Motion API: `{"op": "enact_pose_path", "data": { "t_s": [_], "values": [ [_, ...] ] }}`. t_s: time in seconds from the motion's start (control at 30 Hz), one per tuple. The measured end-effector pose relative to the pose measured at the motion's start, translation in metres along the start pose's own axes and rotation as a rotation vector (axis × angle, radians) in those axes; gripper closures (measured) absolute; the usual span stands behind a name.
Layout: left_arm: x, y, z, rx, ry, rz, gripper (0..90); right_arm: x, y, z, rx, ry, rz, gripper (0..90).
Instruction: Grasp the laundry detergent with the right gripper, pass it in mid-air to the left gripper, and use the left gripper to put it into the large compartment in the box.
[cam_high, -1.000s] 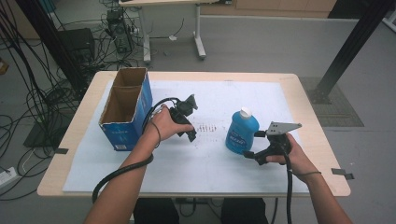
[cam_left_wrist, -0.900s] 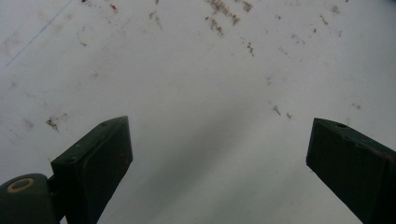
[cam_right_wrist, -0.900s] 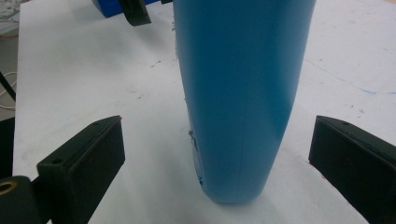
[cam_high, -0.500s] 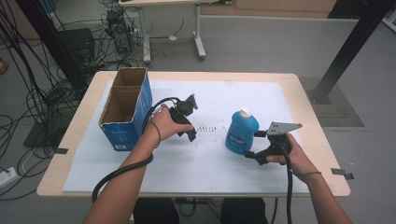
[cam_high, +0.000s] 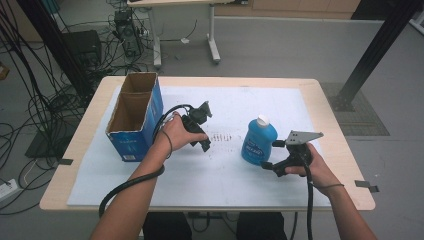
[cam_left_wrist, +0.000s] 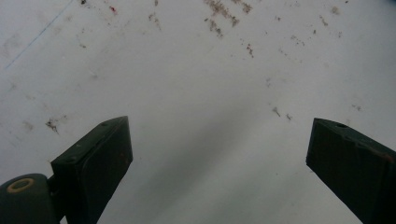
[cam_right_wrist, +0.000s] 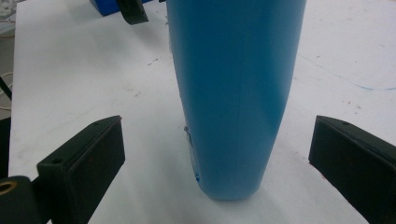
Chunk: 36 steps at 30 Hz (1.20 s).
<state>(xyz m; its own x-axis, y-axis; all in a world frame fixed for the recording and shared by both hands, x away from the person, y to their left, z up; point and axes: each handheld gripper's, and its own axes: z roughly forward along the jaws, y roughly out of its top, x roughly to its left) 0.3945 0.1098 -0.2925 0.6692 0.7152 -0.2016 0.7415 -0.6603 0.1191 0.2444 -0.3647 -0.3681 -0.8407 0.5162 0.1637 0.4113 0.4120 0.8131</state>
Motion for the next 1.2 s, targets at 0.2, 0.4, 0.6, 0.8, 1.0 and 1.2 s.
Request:
{"op": "enact_pose_path", "data": {
  "t_s": [0.2,0.4,0.6,0.8,1.0,1.2],
  "values": [
    [0.0,-0.001,-0.001,-0.005,-0.002,0.003,7.4,0.001,-0.001,0.0,-0.004,-0.005,0.004,3.0],
    [0.0,-0.001,0.0,-0.004,-0.005,0.003,7.4,0.001,-0.002,0.002,-0.006,-0.005,0.005,2.9],
    [0.001,-0.002,0.002,-0.003,-0.012,0.002,7.5,0.002,-0.003,0.004,-0.011,-0.006,0.005,2.2],
    [0.002,-0.001,0.001,-0.002,-0.012,0.002,7.5,0.002,-0.005,0.008,-0.018,-0.005,0.005,2.2],
    [0.001,-0.002,0.002,-0.001,-0.01,0.004,7.5,-0.001,-0.008,0.011,-0.024,-0.006,0.015,2.2],
    [0.001,-0.002,0.001,-0.001,-0.01,0.0,7.5,-0.002,-0.011,0.015,-0.036,-0.008,0.022,2.3]
  ]
}}
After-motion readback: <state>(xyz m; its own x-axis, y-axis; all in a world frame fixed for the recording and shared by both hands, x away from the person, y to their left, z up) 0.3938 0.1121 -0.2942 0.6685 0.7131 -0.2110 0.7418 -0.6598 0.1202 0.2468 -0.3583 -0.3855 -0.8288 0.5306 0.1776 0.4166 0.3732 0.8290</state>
